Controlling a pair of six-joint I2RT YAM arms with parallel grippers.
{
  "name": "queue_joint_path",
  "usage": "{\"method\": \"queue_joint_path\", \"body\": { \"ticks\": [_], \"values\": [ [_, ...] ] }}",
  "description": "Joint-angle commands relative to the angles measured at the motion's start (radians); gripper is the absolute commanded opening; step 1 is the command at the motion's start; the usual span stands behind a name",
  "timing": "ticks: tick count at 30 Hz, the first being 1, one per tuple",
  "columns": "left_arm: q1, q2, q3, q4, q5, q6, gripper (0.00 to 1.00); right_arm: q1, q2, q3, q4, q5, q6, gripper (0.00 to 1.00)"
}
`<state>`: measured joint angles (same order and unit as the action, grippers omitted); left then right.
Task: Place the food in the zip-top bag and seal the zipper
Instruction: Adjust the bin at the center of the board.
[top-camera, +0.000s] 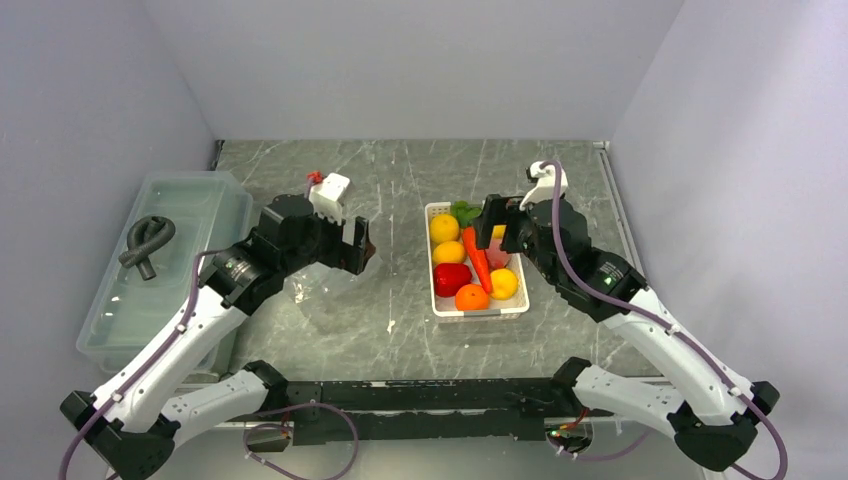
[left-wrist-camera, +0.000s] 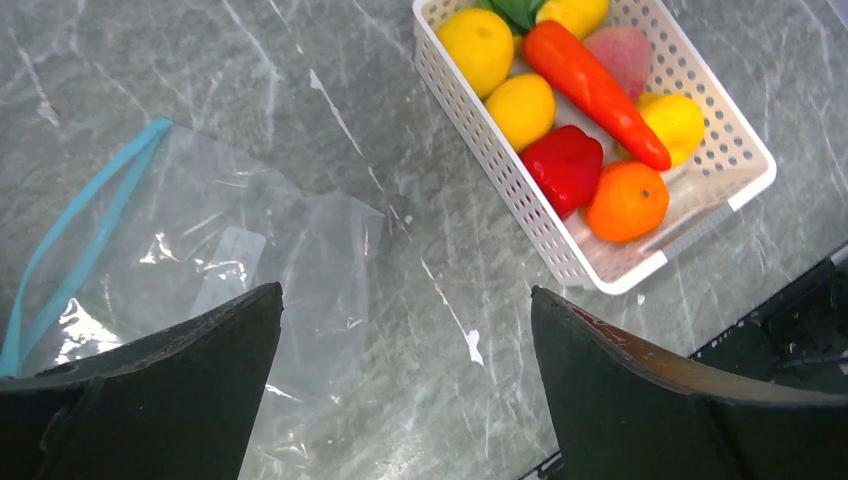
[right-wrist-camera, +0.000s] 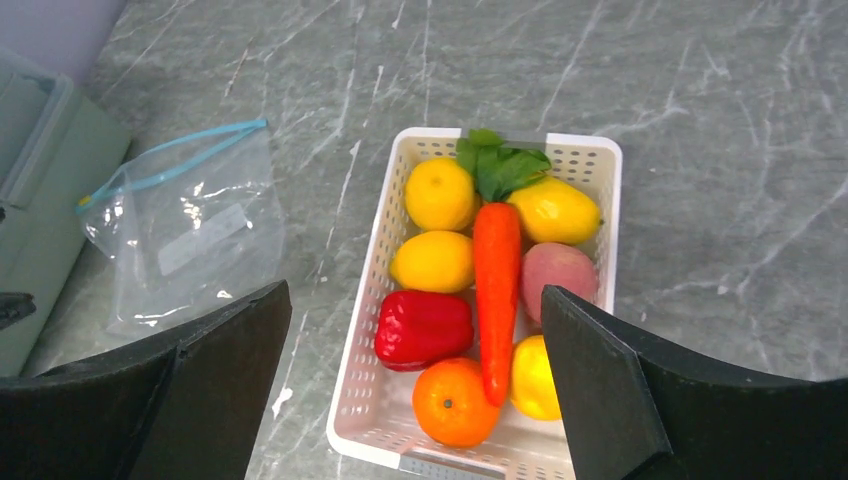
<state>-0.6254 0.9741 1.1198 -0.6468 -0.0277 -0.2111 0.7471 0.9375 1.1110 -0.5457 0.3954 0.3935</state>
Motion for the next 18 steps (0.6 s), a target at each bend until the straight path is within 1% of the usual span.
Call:
{"method": "queue_joint_path", "body": {
  "ticks": [1,10,14,18],
  "values": [
    [0.0,-0.023,-0.043,0.058,0.088,0.018,0.99,0.001,-0.004,0.049,-0.071,0.05,0.002,1.0],
    [0.0,0.012,-0.014,-0.019,0.008,0.04,0.99,0.001,0.001,0.06,-0.076,-0.038,-0.037,1.0],
    [0.0,-0.005,-0.023,-0.022,-0.018,0.053,0.99,0.001,0.025,0.075,-0.084,-0.08,-0.078,0.99],
    [0.0,-0.028,-0.031,-0.024,-0.07,0.059,0.99,0.003,0.077,0.096,-0.095,-0.128,-0.09,0.97]
  ]
}}
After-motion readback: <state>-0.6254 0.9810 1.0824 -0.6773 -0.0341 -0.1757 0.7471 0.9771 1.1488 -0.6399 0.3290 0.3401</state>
